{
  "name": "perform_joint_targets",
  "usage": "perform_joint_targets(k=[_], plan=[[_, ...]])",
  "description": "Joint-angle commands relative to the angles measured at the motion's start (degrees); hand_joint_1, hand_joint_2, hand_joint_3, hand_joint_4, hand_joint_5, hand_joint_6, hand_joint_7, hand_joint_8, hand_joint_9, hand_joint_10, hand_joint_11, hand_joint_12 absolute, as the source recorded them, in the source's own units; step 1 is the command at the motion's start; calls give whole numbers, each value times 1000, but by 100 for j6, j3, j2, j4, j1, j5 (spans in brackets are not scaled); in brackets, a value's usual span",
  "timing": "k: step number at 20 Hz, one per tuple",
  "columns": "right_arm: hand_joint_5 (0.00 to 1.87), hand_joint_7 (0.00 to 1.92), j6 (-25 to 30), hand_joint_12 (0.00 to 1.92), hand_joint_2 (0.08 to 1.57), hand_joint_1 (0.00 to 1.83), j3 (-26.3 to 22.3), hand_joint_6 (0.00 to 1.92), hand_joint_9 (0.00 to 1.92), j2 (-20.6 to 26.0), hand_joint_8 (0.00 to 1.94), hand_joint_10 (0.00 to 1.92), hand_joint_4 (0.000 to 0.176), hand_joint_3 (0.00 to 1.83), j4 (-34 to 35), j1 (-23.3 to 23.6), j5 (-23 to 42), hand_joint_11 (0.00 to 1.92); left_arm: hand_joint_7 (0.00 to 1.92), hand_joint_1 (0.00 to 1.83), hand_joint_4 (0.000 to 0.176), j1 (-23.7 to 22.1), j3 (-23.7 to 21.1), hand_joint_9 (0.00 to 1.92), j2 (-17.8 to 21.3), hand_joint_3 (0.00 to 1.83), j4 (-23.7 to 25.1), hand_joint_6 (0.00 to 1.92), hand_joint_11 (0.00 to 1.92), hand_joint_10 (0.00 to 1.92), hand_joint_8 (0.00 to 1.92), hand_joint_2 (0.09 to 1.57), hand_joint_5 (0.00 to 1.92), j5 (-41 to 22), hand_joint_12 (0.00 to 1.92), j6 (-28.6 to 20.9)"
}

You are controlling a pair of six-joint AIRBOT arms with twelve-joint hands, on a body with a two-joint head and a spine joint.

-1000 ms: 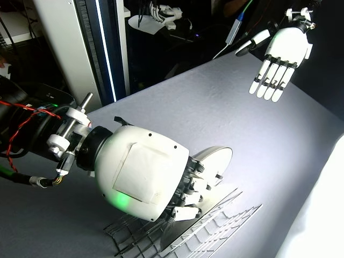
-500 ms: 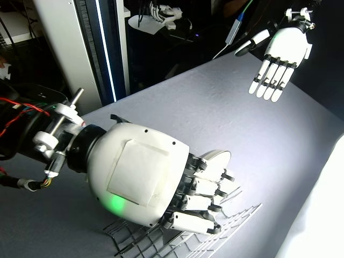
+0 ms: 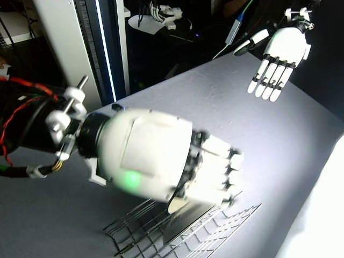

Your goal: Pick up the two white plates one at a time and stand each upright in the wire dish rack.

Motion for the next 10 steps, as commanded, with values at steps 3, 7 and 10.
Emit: perform_joint_targets(k=[3, 7, 10], plan=[[25, 8, 44, 36, 1005, 973, -9, 0, 3, 13, 0, 0, 0, 0, -1028, 133, 1172, 0, 8, 0, 0, -39, -173, 0, 60, 2, -650, 0, 1, 0, 3, 976, 1, -194, 0, 52], [0, 0, 34, 0, 867, 982, -56, 0, 0, -18, 0, 0, 0, 0, -2138, 301, 1565, 0, 8, 0, 0, -81, -432, 0, 207, 2, -936, 0, 0, 0, 3, 977, 0, -287, 0, 545], [0, 0, 22, 0, 827, 936, -69, 0, 0, -38, 0, 0, 0, 0, -2646, 366, 1877, 0, 3, 0, 0, -91, -467, 0, 217, 1, -934, 0, 0, 0, 1, 975, 0, -310, 0, 582]])
